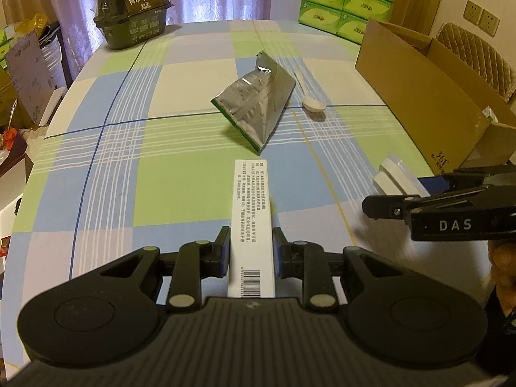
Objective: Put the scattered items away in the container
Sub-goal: 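Lift the white square case with the right gripper while the left lifts the tube box, then carry both items over the cardboard box and open both grippers to drop them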
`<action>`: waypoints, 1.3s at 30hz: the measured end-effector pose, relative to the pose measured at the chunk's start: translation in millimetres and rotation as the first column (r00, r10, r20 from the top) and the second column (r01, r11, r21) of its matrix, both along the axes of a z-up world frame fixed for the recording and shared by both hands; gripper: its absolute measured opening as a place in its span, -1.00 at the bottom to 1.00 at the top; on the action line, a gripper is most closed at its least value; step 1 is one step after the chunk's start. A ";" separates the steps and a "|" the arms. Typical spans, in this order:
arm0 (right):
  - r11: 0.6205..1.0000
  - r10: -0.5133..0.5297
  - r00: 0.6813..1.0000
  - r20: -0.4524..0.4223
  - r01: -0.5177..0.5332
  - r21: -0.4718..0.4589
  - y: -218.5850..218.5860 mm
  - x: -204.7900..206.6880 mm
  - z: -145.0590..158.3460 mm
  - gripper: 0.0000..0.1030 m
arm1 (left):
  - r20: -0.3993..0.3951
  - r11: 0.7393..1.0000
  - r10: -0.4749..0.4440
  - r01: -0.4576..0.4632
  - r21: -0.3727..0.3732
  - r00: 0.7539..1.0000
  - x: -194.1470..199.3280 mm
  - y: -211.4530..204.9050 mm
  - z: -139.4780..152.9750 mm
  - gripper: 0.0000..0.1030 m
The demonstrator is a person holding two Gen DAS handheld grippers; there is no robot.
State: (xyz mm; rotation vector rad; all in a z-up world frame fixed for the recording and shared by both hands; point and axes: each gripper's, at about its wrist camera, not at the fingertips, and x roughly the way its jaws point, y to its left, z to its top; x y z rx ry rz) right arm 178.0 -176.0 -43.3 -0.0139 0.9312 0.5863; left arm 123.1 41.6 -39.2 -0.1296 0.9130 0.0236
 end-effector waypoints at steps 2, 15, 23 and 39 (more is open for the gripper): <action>1.000 -0.007 1.000 0.006 0.007 0.005 -2.3 -2.5 2.3 0.29 | 0.005 1.000 -0.002 0.002 0.001 1.000 -1.3 -2.0 3.3 -0.59; 0.998 -0.048 0.998 0.048 0.046 0.043 -15.9 -16.4 30.3 0.29 | 0.037 1.000 -0.021 0.020 0.018 0.999 -9.9 -16.7 27.0 -0.59; 0.996 -0.070 0.994 0.084 0.065 0.063 -30.2 -20.5 52.3 0.29 | 0.060 0.999 -0.043 0.041 0.029 0.997 -10.7 -29.1 42.5 -0.59; 0.987 -0.151 0.970 0.193 0.137 0.083 -76.3 -19.4 102.1 0.29 | 0.128 0.992 -0.128 0.127 0.014 0.984 12.6 -76.6 76.6 -0.59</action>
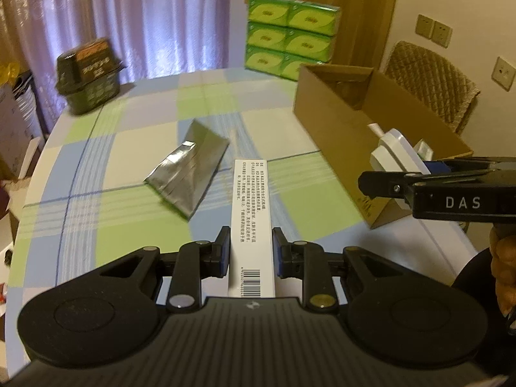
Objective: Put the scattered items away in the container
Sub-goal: 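Carry both items over the cardboard box and open both grippers to drop them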
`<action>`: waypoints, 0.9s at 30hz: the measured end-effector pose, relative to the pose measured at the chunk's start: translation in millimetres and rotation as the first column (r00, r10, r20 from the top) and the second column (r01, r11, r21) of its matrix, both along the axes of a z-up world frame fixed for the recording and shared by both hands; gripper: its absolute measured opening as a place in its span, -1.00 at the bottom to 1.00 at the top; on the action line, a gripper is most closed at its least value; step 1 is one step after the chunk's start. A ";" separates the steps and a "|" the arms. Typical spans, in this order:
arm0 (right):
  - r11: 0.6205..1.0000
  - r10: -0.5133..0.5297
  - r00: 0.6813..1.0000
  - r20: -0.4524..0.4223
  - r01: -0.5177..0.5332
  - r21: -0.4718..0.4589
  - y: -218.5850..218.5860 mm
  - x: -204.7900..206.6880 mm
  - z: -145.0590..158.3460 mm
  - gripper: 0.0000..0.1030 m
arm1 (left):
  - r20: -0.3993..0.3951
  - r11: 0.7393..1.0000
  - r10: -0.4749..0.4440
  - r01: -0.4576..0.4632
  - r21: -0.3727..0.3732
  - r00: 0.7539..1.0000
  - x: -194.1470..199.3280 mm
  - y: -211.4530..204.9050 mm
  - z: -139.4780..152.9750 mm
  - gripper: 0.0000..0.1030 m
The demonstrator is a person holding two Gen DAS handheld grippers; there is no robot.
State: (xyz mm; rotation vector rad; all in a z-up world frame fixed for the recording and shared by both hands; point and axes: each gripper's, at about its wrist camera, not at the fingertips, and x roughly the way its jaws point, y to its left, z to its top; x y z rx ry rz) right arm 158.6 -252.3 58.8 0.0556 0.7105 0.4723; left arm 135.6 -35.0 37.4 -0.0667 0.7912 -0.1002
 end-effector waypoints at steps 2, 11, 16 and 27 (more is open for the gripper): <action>1.000 -0.018 1.000 0.021 0.018 -0.001 -10.0 2.4 7.5 0.29 | 0.009 1.000 -0.021 0.021 -0.003 1.000 6.4 -9.5 5.3 -0.59; 0.991 -0.136 0.986 0.092 0.137 -0.003 -74.9 25.7 38.8 0.29 | 0.058 0.990 -0.132 0.134 -0.036 0.990 48.8 -67.6 31.7 -0.59; 0.980 -0.195 0.976 0.102 0.198 -0.017 -110.7 42.7 43.1 0.29 | 0.068 0.981 -0.182 0.186 -0.059 0.981 73.9 -102.4 38.9 -0.59; 0.965 -0.253 0.964 0.081 0.258 -0.051 -156.0 74.7 29.3 0.29 | 0.075 0.964 -0.241 0.247 -0.098 0.968 127.2 -159.5 39.4 -0.59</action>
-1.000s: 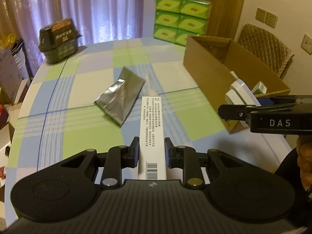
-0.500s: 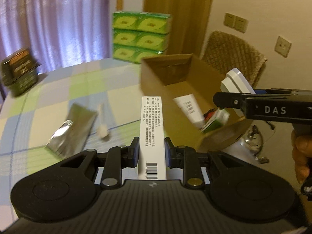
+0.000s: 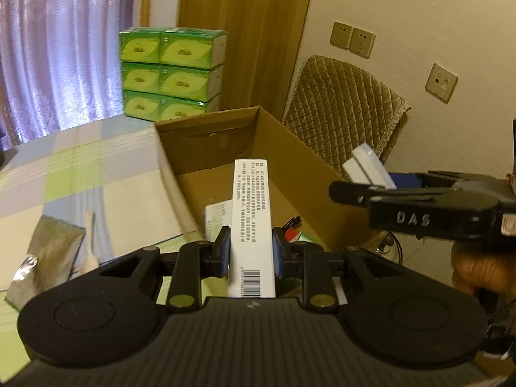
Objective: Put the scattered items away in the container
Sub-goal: 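Carry both items over the cardboard box and open both grippers to drop them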
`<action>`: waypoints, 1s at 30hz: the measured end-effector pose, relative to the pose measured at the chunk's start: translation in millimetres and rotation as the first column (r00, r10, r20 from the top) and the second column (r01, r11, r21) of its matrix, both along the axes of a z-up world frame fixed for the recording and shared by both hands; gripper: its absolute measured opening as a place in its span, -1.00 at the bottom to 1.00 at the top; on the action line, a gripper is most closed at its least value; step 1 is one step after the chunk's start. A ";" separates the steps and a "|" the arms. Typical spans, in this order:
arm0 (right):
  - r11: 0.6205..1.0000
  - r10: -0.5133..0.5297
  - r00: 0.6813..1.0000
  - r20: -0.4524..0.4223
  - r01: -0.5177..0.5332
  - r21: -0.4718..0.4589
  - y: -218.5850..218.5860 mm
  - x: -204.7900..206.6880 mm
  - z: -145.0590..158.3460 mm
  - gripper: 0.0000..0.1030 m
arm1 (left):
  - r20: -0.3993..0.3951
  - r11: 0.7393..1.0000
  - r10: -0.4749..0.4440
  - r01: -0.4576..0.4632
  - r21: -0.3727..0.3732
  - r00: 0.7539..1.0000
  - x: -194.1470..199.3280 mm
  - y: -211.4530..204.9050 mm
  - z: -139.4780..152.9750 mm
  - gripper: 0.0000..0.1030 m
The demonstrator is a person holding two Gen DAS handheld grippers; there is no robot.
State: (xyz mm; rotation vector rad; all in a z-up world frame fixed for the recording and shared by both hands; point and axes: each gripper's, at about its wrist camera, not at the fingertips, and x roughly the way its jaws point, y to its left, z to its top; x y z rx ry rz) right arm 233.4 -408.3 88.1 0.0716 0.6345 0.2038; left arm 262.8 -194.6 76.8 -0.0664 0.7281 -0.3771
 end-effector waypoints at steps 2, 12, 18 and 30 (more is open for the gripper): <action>1.000 -0.008 1.000 -0.005 0.008 0.000 -5.1 4.5 -3.0 0.29 | -0.005 1.000 -0.006 0.006 -0.004 1.000 9.3 -8.2 -3.8 -0.59; 0.999 -0.037 0.999 -0.030 0.036 -0.006 -21.1 21.9 -18.2 0.29 | -0.026 0.997 0.028 -0.030 -0.071 0.999 51.7 -23.6 -25.2 -0.30; 0.999 -0.037 0.998 -0.047 0.036 -0.006 -23.0 25.2 -27.1 0.29 | -0.004 0.996 0.066 -0.066 -0.059 0.998 46.4 -6.3 -24.3 -0.18; 0.998 -0.002 1.000 -0.013 0.002 0.063 -13.5 30.3 -26.9 0.67 | -0.041 0.986 0.146 -0.149 -0.075 0.988 17.8 35.8 -34.3 -0.13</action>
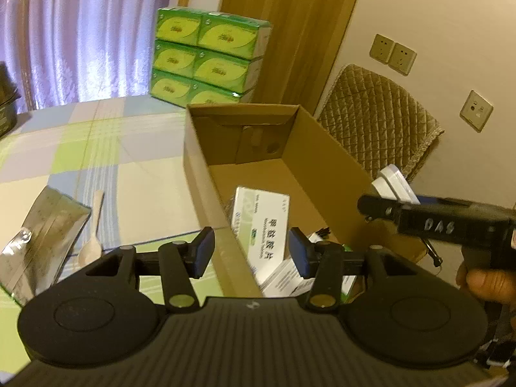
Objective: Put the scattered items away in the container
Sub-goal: 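Carry both items over the cardboard box and open both grippers to drop them, then withdraw both grippers from the cardboard box toward the foil pouch and spoon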
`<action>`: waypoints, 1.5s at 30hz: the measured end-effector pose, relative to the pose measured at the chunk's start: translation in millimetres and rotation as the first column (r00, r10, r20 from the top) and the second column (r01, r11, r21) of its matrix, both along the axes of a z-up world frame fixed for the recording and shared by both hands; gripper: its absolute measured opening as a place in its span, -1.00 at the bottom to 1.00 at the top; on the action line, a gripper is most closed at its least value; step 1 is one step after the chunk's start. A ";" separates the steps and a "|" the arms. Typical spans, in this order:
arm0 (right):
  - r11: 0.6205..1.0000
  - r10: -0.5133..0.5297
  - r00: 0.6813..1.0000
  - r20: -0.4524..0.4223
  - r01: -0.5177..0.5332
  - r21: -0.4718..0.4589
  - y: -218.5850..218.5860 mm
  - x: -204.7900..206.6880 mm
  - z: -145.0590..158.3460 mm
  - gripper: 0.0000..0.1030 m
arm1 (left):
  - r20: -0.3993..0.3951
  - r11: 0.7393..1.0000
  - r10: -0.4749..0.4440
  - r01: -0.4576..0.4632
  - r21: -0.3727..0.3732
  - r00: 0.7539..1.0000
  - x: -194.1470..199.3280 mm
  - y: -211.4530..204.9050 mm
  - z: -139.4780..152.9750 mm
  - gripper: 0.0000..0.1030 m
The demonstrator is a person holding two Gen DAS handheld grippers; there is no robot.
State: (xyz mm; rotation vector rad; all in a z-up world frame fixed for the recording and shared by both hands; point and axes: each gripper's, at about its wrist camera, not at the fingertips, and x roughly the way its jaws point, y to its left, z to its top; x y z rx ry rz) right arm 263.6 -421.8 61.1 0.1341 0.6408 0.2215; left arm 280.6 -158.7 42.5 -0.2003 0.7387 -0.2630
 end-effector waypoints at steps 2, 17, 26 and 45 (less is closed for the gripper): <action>1.000 -0.005 1.000 0.010 0.005 0.005 -0.9 -1.4 3.7 0.67 | -0.002 1.000 0.011 -0.011 0.000 1.000 -5.2 5.2 -0.6 -0.12; 0.998 0.022 0.998 0.062 -0.026 0.058 30.8 -39.3 40.7 0.67 | -0.022 0.993 0.096 -0.094 0.064 0.995 -59.3 56.9 -3.9 0.04; 0.991 0.117 0.990 0.075 -0.121 0.055 92.9 -61.4 53.5 0.68 | -0.028 0.982 0.147 -0.143 0.120 0.989 -98.6 98.8 0.5 0.16; 0.962 0.275 0.960 0.053 -0.274 -0.017 186.4 -82.9 40.7 1.00 | -0.043 0.964 0.213 -0.203 0.170 0.976 -146.8 170.0 -14.4 0.21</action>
